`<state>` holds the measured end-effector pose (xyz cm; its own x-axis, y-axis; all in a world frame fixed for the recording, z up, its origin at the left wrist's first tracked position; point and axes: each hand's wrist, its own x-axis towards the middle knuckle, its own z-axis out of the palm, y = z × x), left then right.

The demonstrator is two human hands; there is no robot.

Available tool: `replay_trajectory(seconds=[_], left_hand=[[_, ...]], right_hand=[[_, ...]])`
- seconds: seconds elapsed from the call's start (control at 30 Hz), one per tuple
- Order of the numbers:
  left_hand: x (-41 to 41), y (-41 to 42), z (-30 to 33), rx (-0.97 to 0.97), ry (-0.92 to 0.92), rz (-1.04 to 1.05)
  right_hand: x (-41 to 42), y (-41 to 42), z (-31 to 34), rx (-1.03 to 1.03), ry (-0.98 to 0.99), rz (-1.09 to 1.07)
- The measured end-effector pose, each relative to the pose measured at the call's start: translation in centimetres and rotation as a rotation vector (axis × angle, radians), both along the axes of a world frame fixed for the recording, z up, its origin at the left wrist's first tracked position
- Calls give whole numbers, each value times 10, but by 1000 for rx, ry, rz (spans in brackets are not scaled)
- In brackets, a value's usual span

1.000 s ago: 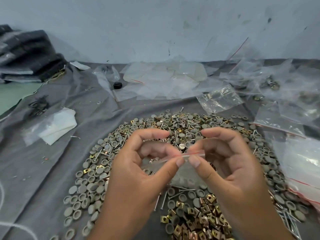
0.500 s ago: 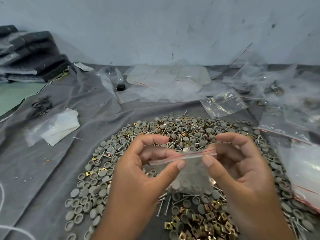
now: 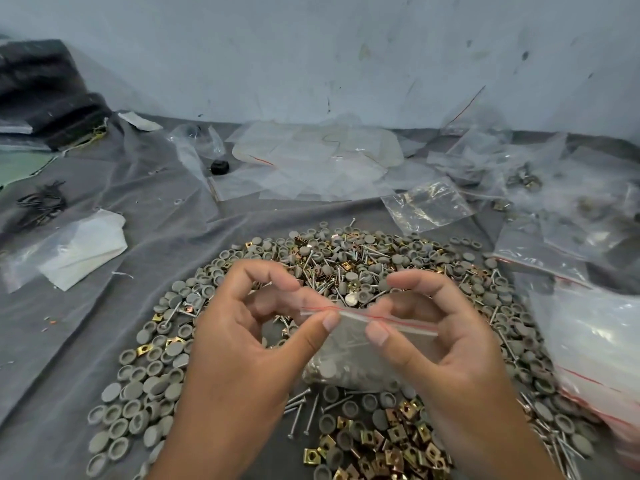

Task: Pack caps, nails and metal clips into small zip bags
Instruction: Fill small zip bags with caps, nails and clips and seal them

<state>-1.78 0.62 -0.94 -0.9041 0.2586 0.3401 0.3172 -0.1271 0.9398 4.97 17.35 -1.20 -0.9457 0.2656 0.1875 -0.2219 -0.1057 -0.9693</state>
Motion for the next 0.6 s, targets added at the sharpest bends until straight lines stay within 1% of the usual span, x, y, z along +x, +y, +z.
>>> replay_trajectory(seconds=[0.23, 0.4, 0.53, 0.6], left_hand=[[3, 2, -4, -70, 28, -55], [6, 4, -4, -87, 42, -44], [7, 4, -1, -104, 55, -27], [7, 4, -1, -111, 56, -24]], right_hand=[[2, -3, 3, -70, 30, -15], [1, -5, 1, -41, 47, 7], [1, -5, -1, 33, 29, -29], [1, -3, -1, 21, 18, -47]])
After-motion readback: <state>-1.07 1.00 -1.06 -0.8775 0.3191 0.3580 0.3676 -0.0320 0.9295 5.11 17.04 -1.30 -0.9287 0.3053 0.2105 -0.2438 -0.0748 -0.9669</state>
